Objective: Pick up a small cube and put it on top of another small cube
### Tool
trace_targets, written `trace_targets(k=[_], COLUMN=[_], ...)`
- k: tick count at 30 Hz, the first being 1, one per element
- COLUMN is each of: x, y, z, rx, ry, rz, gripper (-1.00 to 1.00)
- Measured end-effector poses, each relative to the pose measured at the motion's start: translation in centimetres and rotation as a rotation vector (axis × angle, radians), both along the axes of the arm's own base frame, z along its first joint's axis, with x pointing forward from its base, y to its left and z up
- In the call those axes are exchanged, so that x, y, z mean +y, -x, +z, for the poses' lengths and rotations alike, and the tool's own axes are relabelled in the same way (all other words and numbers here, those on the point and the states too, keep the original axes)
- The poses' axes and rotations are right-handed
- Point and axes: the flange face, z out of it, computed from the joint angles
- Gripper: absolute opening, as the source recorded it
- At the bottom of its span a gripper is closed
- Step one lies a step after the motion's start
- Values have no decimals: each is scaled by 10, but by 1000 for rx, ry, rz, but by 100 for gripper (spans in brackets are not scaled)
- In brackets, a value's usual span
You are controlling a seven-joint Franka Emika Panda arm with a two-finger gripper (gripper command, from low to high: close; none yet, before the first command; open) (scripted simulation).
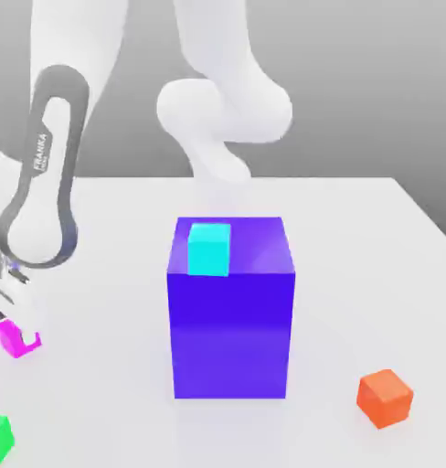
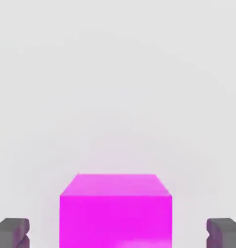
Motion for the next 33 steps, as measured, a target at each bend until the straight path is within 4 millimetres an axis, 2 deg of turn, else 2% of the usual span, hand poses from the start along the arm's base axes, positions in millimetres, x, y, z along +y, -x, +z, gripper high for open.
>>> trace_targets(k=[6,14,16,19,25,27,29,30,33], x=[0,0,0,4,29,34,36,36,36], y=[0,-4,-32,-86,-192,-208,-211,-211,-211], z=[0,59,67,78,108,94,65,55,55], rx=[0,-1,-4,-6,-2,-1,-1,0,0], ry=[-1,-2,-9,-16,-9,-4,-4,-4,-4], rz=[0,9,77,206,463,499,507,508,508], gripper=[-100,-100,-100,-100,-100,-100,-100,100,100])
